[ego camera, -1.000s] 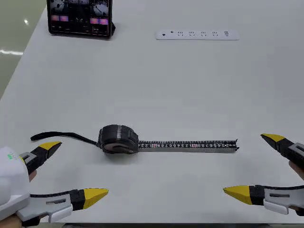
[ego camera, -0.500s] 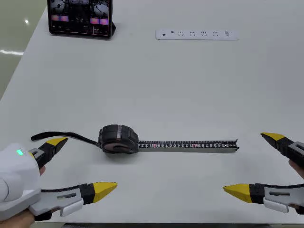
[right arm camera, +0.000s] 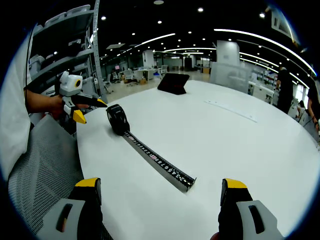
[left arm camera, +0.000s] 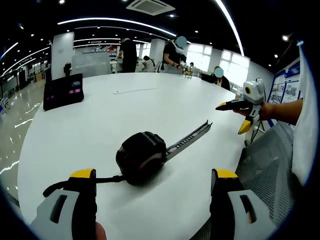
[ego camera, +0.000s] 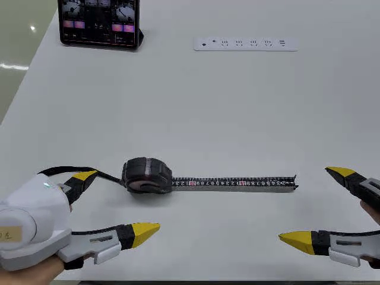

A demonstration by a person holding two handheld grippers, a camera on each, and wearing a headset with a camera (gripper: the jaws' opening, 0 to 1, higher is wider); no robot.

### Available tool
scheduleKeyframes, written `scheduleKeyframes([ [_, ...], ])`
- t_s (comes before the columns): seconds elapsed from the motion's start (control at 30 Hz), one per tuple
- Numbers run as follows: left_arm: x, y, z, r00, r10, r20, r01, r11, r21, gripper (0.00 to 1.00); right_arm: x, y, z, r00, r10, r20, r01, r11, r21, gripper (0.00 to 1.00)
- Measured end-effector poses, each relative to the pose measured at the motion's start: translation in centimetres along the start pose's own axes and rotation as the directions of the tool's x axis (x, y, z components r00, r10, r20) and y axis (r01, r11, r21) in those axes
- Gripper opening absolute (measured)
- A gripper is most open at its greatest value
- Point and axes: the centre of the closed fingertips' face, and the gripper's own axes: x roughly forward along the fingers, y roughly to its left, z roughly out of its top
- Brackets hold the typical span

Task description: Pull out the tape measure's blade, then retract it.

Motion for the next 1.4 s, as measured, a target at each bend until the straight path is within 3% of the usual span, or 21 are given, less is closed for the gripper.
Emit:
scheduleKeyframes([
  [0.23,0.9,0.5,0.7,0.9995,0.028,0.011,-0.028,1.0,-0.004,0.92,0.0,-0.2,0.0,1.0,-0.002,-0.001,0.002,1.0,0.0,0.99],
  [0.6,2.4,0.6,1.0,0.9985,0.055,0.008,-0.054,0.997,-0.055,0.87,0.0,-0.5,-0.1,1.0,-0.006,-0.001,0.006,1.0,0.003,0.99],
  [1.4,4.0,-0.6,1.1,0.9991,0.039,0.017,-0.036,0.989,-0.146,0.84,0.1,-0.5,-0.3,1.0,-0.001,-0.007,0.001,1.0,0.001,0.97],
])
